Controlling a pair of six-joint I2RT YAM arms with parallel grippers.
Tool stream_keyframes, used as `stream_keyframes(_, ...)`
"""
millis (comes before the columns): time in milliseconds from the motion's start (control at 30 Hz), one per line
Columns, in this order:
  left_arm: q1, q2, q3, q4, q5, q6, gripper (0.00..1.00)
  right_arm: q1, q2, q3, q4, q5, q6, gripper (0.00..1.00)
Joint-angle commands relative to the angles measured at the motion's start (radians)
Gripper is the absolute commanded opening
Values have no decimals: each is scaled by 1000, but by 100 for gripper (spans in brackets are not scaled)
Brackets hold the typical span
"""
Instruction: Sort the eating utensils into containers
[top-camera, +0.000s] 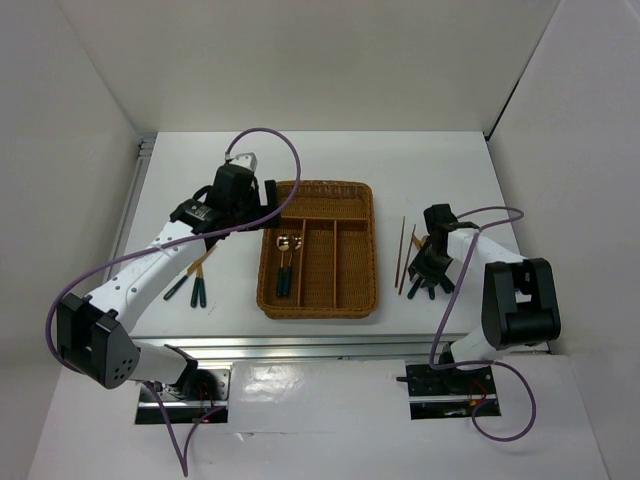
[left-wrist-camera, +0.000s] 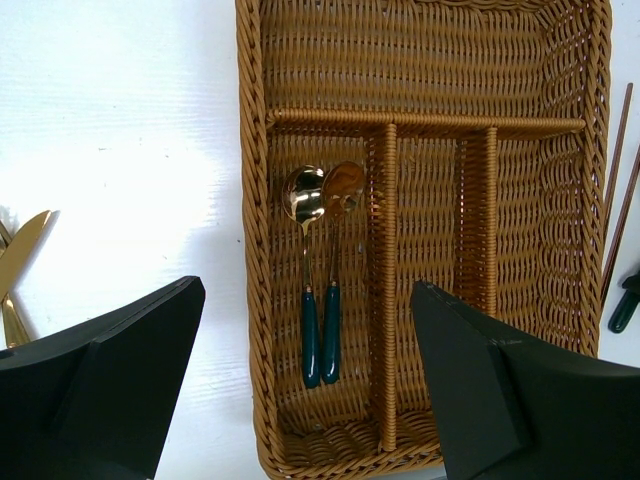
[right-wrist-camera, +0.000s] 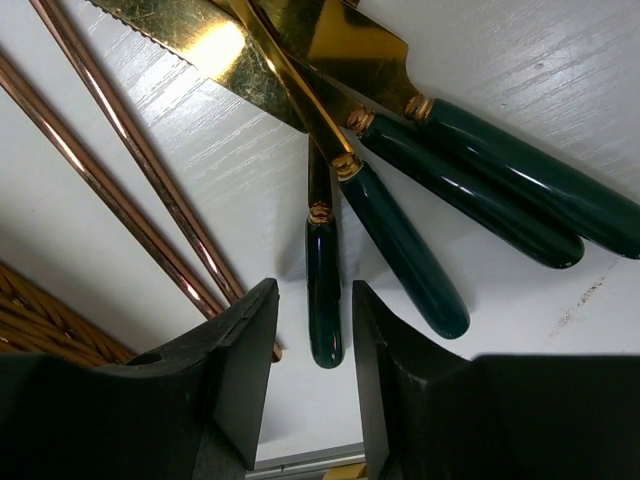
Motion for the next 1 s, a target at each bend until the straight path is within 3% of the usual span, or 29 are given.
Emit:
stream_keyframes(0,14,2,-6,21,-3,4,100,-1,14,-5,24,21,13,43)
stream_keyframes(333,14,11,-6,21,-3,4,100,-1,69,16,24,30,4,17)
stream_keyframes(467,14,11,-6,12,-3,4,100,-1,59,65,-26,30,-6,11)
stream_keyframes(633,14,11,3,12,-3,4,100,-1,-58,174,-60,-24,-85,11)
stream_keyframes(733,14,11,3,12,6,4,100,-1,-134,208,-37,-106,-147,17)
stream_keyframes(967,23,11,3,12,16,4,100,-1,-182,275,-37,-217,-192,18)
